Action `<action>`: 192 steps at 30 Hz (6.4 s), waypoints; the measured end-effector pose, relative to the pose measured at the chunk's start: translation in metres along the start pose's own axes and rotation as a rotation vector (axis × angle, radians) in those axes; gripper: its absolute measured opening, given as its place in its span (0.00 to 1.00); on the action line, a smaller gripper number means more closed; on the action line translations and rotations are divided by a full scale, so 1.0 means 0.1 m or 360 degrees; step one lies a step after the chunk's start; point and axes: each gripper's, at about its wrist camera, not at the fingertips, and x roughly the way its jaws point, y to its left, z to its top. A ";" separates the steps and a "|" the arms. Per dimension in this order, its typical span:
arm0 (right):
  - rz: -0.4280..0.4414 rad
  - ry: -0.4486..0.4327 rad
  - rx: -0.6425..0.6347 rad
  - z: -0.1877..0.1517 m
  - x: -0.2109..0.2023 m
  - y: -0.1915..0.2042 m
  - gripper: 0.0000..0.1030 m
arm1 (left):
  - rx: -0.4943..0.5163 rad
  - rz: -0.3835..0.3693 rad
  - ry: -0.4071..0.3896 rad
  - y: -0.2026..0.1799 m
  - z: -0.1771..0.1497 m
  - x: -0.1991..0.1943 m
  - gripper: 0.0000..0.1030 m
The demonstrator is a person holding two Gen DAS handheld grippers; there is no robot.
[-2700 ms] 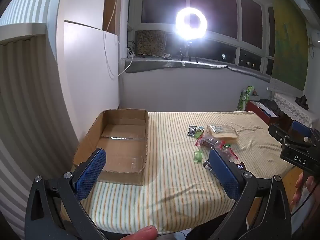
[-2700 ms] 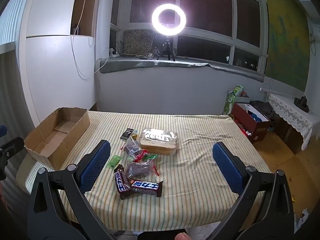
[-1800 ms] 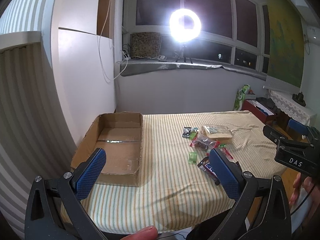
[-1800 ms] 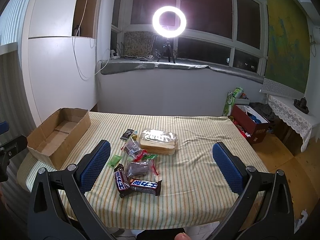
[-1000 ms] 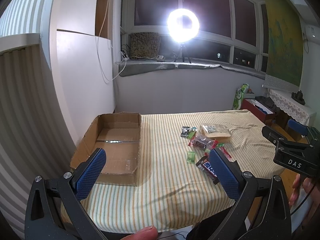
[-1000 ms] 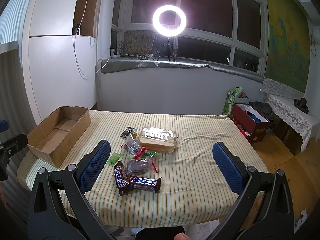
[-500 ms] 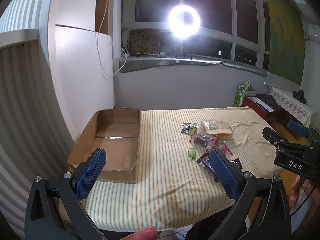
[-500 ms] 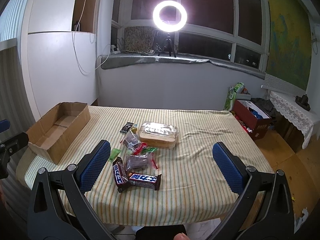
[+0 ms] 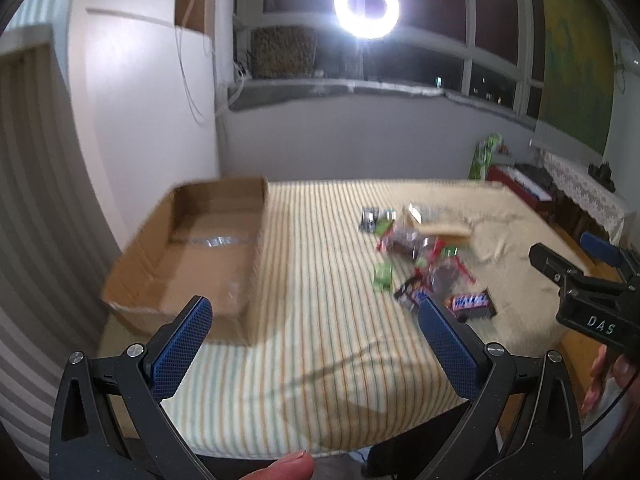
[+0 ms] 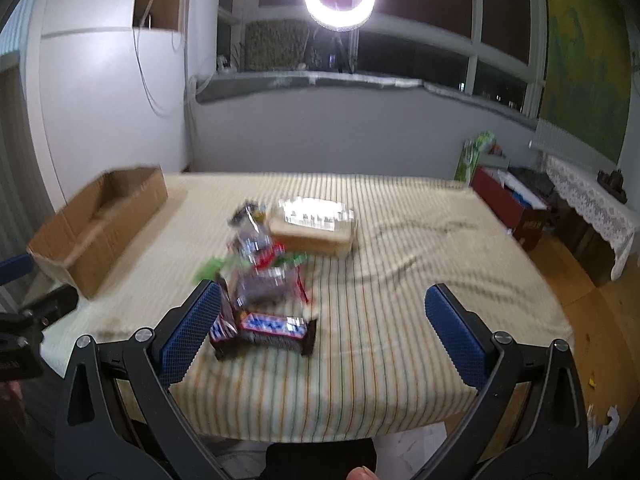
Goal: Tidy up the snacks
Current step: 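Grasp a chocolate bar with the left tool while the right tool grasps another bar, then carry both chocolate bars to the cardboard box and open both tools, then withdraw both tools from the box back toward the snacks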
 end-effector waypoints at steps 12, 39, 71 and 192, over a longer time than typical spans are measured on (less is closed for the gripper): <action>0.0017 0.0284 0.0021 -0.48 0.40 -0.05 1.00 | 0.0029 -0.0067 0.0271 -0.18 -0.53 0.59 0.99; 0.0747 0.0204 -0.0444 -0.49 0.92 -0.25 1.00 | -0.0120 -0.0538 0.0482 -0.79 -0.04 1.32 0.99; 0.0716 0.0096 -0.0327 -0.47 0.72 0.01 0.28 | -0.0144 -0.0581 0.0361 -0.38 -0.03 1.11 0.16; 0.0503 -0.0243 0.0013 0.20 0.14 0.36 0.64 | 0.0041 -0.0052 -0.0370 0.16 0.55 -0.09 0.81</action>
